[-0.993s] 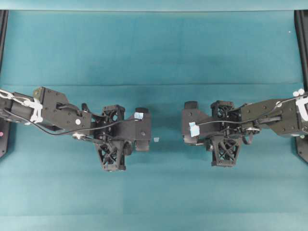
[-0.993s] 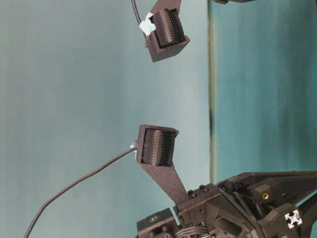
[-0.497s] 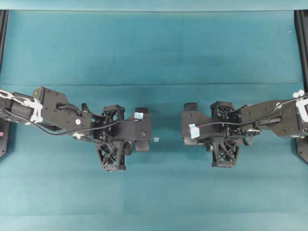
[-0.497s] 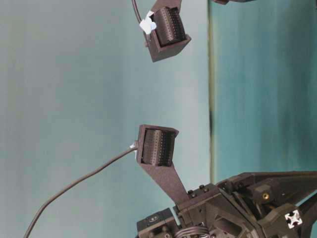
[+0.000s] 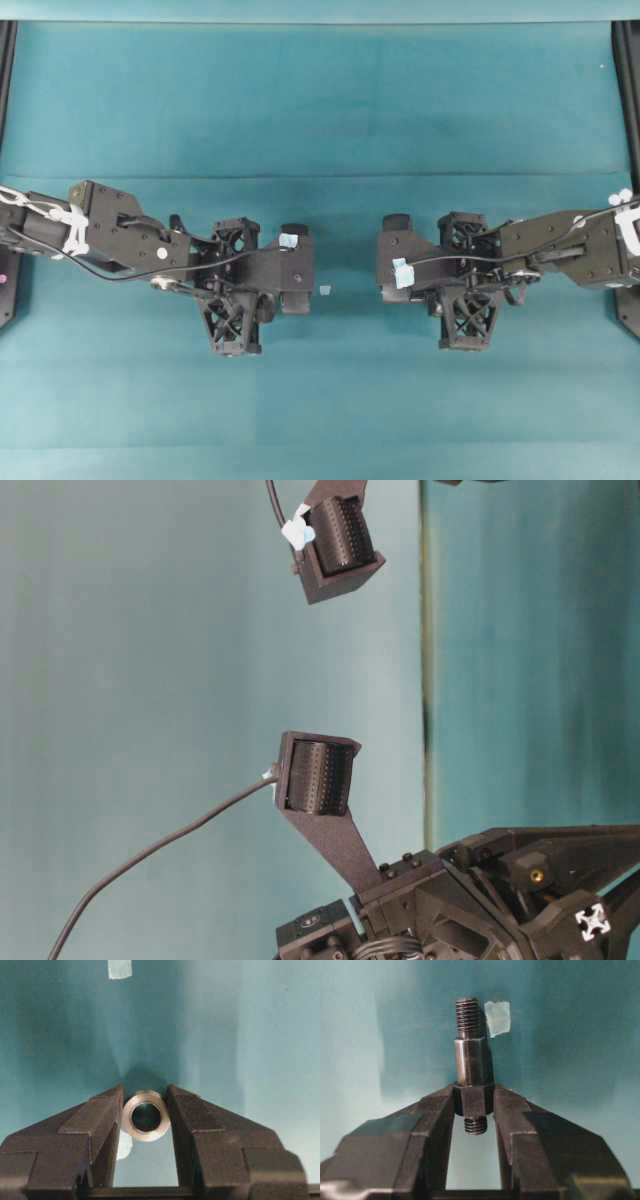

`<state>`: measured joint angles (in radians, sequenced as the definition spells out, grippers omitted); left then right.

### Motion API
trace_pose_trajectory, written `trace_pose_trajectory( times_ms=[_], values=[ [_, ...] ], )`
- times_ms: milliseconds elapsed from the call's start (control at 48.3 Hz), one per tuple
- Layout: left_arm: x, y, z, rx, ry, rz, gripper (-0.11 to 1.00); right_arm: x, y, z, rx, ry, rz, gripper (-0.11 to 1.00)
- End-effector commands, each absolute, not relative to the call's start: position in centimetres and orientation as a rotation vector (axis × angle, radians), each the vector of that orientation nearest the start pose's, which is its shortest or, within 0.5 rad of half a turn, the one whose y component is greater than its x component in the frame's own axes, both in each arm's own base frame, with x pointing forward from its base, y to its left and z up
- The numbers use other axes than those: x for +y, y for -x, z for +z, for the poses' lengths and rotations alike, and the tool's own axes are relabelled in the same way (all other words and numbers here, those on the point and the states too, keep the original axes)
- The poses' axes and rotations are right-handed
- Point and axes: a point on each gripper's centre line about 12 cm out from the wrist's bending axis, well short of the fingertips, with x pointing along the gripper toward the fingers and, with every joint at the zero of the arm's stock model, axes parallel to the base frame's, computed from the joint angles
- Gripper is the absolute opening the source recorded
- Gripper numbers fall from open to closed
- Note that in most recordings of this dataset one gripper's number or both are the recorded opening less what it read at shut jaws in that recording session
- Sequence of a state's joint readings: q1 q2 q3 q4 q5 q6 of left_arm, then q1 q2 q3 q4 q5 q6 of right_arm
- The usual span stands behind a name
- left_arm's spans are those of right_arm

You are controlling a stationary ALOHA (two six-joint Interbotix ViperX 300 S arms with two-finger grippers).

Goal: Insert the washer onto the shaft with both hands.
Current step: 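Close left gripper on the silver washer, right gripper on the shaft, then lift both objects and bring the shaft tip toward the washer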

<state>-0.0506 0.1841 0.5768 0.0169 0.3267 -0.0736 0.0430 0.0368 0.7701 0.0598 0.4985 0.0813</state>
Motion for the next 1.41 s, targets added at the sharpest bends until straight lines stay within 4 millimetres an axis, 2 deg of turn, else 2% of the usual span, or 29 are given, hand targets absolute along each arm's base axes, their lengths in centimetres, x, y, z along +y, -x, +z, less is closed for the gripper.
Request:
trace_pose_trajectory(
  times_ms=[0,683,952,1159,1386],
  values=[
    [-2.1,-38.6,10.3,1.076,0.022,-0.013,0.35,2.7,-31.0,9.3,1.304,-0.116,-0.016,0.00],
    [-2.1,-38.6,10.7,1.067,0.018,-0.016,0.35,2.8,-31.2,9.7,1.269,-0.106,-0.008,0.00],
    [-2.1,-38.5,12.7,0.953,0.003,-0.030,0.35,2.8,-31.6,11.0,1.153,-0.124,-0.009,0.00],
    [-2.2,-37.4,14.4,0.795,0.007,-0.041,0.35,2.7,-31.4,12.1,1.055,-0.139,-0.009,0.00],
    [-2.4,-36.0,17.0,0.584,0.017,-0.056,0.35,2.6,-30.9,13.2,0.862,-0.206,-0.028,0.00]
  ],
)
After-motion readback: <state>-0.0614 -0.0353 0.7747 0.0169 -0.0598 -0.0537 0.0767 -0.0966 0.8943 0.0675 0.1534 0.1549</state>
